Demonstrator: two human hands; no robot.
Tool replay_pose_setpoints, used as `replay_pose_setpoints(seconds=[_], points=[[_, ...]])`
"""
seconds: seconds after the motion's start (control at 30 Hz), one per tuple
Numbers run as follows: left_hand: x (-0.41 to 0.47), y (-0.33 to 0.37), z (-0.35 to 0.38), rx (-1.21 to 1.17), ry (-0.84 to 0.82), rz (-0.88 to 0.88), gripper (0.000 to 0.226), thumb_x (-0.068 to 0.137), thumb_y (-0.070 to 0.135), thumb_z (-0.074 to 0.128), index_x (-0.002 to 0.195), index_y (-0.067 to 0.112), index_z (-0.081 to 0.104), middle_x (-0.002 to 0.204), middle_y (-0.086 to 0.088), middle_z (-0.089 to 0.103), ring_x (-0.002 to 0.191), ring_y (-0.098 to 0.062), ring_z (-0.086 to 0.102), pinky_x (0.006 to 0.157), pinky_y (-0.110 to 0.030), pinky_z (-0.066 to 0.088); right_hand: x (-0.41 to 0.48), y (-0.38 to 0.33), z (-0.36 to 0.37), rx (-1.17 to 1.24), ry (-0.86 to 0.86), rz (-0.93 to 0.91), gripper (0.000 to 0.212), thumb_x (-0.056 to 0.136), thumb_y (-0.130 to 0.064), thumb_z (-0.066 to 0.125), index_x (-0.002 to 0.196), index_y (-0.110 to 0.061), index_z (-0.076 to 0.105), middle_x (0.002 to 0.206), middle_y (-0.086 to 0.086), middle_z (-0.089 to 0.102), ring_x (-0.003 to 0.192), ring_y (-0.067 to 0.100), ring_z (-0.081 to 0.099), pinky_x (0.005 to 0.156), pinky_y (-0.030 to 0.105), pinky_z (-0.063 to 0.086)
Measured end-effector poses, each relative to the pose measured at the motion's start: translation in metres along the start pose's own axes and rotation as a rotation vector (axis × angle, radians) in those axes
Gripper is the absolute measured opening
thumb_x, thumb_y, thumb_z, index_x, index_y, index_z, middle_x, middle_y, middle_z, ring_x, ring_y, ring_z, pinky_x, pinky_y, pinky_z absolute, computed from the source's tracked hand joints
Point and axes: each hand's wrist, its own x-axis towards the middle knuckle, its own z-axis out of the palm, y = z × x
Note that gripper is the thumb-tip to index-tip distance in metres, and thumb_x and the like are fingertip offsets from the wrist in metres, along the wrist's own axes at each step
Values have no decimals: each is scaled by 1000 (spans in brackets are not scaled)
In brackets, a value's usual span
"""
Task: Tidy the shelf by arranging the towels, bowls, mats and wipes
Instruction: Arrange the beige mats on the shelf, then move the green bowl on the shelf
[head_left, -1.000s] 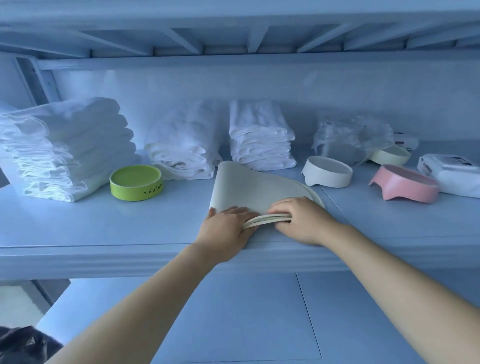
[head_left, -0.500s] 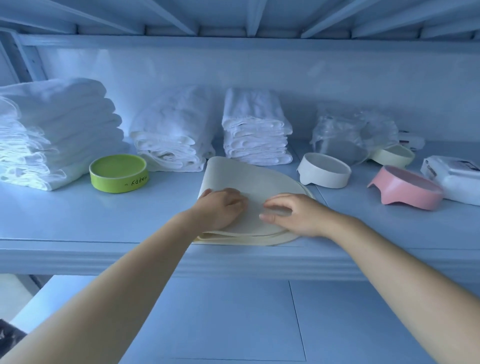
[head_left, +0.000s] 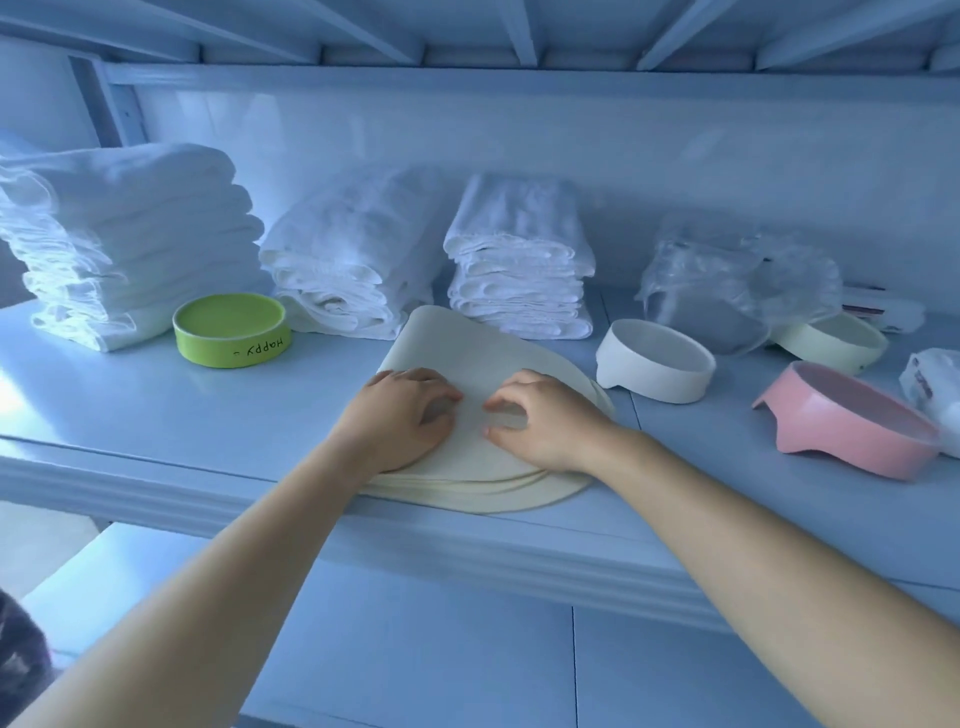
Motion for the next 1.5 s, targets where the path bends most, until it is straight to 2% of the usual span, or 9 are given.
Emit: replay_pose_setpoints(seconds=[0.1,0.33,0.57,0.73,0.87,1.07,1.2,1.3,1.5], points=[[-4,1,-8,-159,98,-86,29,80,35,47,102,33,67,109,11,64,92,-17,60,82,-31,48,9,-4,-3,5,7,-45,35,83,-38,62,115,-24,62,119,-2,53,111,15,51,94,31,41],[-6,-21,-39,-277,226,-207,20,84,18,58,95,33,66,99,17,66,87,-3,61,64,-13,39,42,-31,-3,93,49,-185,31,83,-27,60,112,-22,63,113,-3,59,102,15,55,86,29,45],[-11,-68,-50,-166,214,-287,19,85,20,58,98,29,67,93,22,62,90,-6,61,68,-21,39,78,-58,8,159,65,-238,26,85,-27,58,109,-22,65,111,-6,62,96,11,56,85,29,47],[-15,-114,-65,-168,219,-329,22,85,17,57,102,26,68,99,13,66,90,-7,61,75,-21,42,118,-85,14,159,61,-262,26,84,-26,62,110,-23,64,112,-6,61,88,6,50,80,21,40],[-16,-156,-81,-85,245,-363,23,84,16,58,101,28,68,97,11,63,91,-10,60,75,-25,44,150,-116,26,137,51,-315,27,85,-26,62,111,-21,64,111,-3,61,96,9,51,78,20,36],[-7,-219,-90,-45,290,-347,29,82,21,63,110,30,63,118,6,56,94,-17,56,73,-25,36,201,-161,48,55,12,-327,38,85,-31,63,120,-19,58,120,1,55,112,17,50,94,32,40],[-9,-249,-75,-13,266,-250,48,78,49,48,117,25,60,127,-2,50,113,-26,50,92,-28,36,224,-170,73,21,-42,-294,55,83,-39,65,132,-19,47,137,0,41,126,17,40,101,32,37],[-12,-261,-62,-77,272,-270,64,76,61,35,122,23,57,134,-5,44,124,-26,41,100,-23,25,225,-164,92,15,-25,-280,64,83,-41,63,139,-21,38,151,-1,26,137,18,27,108,37,33],[-10,-266,-61,-238,234,-323,79,63,72,41,128,28,45,143,5,25,110,-14,48,86,-20,33,220,-152,103,-20,-30,-300,63,89,-41,55,145,-29,28,155,-6,16,142,9,10,113,33,25]])
